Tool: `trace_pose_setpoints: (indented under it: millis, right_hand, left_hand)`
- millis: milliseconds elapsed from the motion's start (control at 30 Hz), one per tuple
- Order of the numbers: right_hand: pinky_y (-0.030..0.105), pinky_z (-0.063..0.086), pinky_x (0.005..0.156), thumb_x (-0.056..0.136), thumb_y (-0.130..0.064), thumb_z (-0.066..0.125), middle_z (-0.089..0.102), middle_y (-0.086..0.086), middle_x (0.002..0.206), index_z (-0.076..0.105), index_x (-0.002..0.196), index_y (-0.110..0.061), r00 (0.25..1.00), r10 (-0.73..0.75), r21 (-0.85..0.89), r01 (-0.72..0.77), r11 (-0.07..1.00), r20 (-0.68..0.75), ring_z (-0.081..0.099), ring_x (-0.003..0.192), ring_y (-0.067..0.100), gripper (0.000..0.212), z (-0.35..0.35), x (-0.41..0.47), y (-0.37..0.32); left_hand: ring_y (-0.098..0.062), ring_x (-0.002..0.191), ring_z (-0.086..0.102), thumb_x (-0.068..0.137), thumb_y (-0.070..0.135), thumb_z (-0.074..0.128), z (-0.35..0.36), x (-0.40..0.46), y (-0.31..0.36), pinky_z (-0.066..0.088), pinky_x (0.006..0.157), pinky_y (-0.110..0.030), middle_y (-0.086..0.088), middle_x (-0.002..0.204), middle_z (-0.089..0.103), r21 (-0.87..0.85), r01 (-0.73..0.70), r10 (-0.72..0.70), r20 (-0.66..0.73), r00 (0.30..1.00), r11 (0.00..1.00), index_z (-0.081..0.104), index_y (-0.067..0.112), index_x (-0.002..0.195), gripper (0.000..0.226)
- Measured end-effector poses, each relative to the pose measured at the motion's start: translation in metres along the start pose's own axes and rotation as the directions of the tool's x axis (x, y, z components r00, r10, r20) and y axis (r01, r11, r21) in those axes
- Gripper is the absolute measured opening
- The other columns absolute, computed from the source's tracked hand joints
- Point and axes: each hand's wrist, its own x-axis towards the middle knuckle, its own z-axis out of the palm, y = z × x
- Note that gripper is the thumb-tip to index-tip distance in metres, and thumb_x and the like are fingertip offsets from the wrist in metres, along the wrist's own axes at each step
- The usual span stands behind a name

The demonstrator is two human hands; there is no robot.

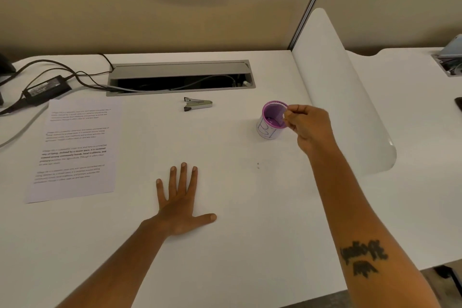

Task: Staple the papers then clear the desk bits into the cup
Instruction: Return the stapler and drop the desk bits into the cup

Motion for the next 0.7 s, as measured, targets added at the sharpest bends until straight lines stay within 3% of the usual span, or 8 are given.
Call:
trace_pose_setpoints:
  millis: [67, 167, 267, 333, 467, 633, 700]
  right_hand:
    - [0.029, 0.063, 0.075, 0.082, 0.006, 0.077, 0.074, 0.006, 0.086, 0.074, 0.086, -0.012, 0.989, -0.131, -0.204, 0.116, 0.972, -0.064, 0.071, 0.078, 0.021, 0.019, 0.001, 0.012, -0.008]
    - [0.033, 0.065, 0.075, 0.077, -0.001, 0.082, 0.077, 0.001, 0.082, 0.078, 0.083, -0.016, 0.951, -0.307, -0.508, 0.246, 0.825, -0.038, 0.075, 0.077, 0.020, 0.016, 0.001, 0.028, -0.008]
    - [0.042, 0.066, 0.075, 0.077, 0.000, 0.076, 0.079, 0.002, 0.079, 0.082, 0.080, -0.014, 0.922, -0.386, -0.637, 0.318, 0.703, 0.034, 0.075, 0.074, 0.021, 0.015, 0.001, 0.037, -0.005]
    - [0.040, 0.066, 0.076, 0.080, 0.000, 0.074, 0.079, 0.003, 0.083, 0.082, 0.082, -0.012, 0.906, -0.419, -0.671, 0.345, 0.656, 0.056, 0.075, 0.075, 0.020, 0.015, 0.002, 0.039, -0.005]
    - [0.015, 0.053, 0.067, 0.084, -0.005, 0.079, 0.078, 0.003, 0.087, 0.079, 0.085, -0.013, 0.878, -0.473, -0.686, 0.385, 0.617, 0.068, 0.068, 0.076, 0.013, 0.008, 0.004, 0.038, -0.005]
    - [0.024, 0.061, 0.077, 0.086, -0.007, 0.077, 0.079, 0.002, 0.090, 0.080, 0.089, -0.014, 0.847, -0.521, -0.650, 0.454, 0.609, 0.103, 0.069, 0.078, 0.011, 0.009, 0.000, 0.034, 0.001]
    - [0.017, 0.060, 0.075, 0.087, -0.009, 0.077, 0.078, 0.001, 0.092, 0.080, 0.093, -0.014, 0.825, -0.553, -0.588, 0.504, 0.633, 0.112, 0.069, 0.079, 0.011, 0.009, -0.003, 0.025, 0.003]
  left_hand:
    - [-0.028, 0.141, -0.055, 0.069, 0.099, 0.043, 0.000, 0.001, 0.001, -0.027, 0.117, -0.065, -0.001, 0.150, -0.061, 0.002, -0.001, 0.001, -0.004, 1.000, 1.000, -0.048, 0.029, 0.147, 0.139]
    - [-0.027, 0.140, -0.056, 0.069, 0.099, 0.044, -0.001, 0.001, 0.002, -0.027, 0.118, -0.065, 0.001, 0.150, -0.062, -0.010, -0.008, 0.008, -0.013, 1.000, 1.000, -0.048, 0.030, 0.147, 0.139]
    - [-0.027, 0.140, -0.057, 0.069, 0.099, 0.044, -0.001, 0.002, 0.002, -0.029, 0.117, -0.064, 0.001, 0.150, -0.062, -0.008, -0.012, 0.012, -0.016, 1.000, 1.000, -0.048, 0.030, 0.146, 0.138]
    - [-0.027, 0.140, -0.056, 0.069, 0.098, 0.045, -0.001, 0.003, 0.002, -0.029, 0.117, -0.064, 0.000, 0.149, -0.062, -0.006, -0.014, 0.014, -0.018, 1.000, 1.000, -0.048, 0.030, 0.146, 0.139]
    - [-0.028, 0.140, -0.056, 0.070, 0.099, 0.044, -0.001, 0.003, 0.002, -0.029, 0.116, -0.065, 0.000, 0.149, -0.063, 0.000, -0.007, 0.007, -0.011, 1.000, 1.000, -0.049, 0.030, 0.146, 0.139]
    - [-0.028, 0.141, -0.055, 0.069, 0.099, 0.044, -0.001, 0.002, 0.001, -0.026, 0.118, -0.066, 0.000, 0.150, -0.062, -0.011, -0.008, 0.008, -0.012, 1.000, 1.000, -0.049, 0.030, 0.147, 0.139]
    - [-0.028, 0.141, -0.055, 0.070, 0.098, 0.045, -0.002, 0.002, 0.002, -0.026, 0.118, -0.066, 0.000, 0.150, -0.062, -0.010, -0.011, 0.011, -0.014, 1.000, 1.000, -0.048, 0.030, 0.147, 0.139]
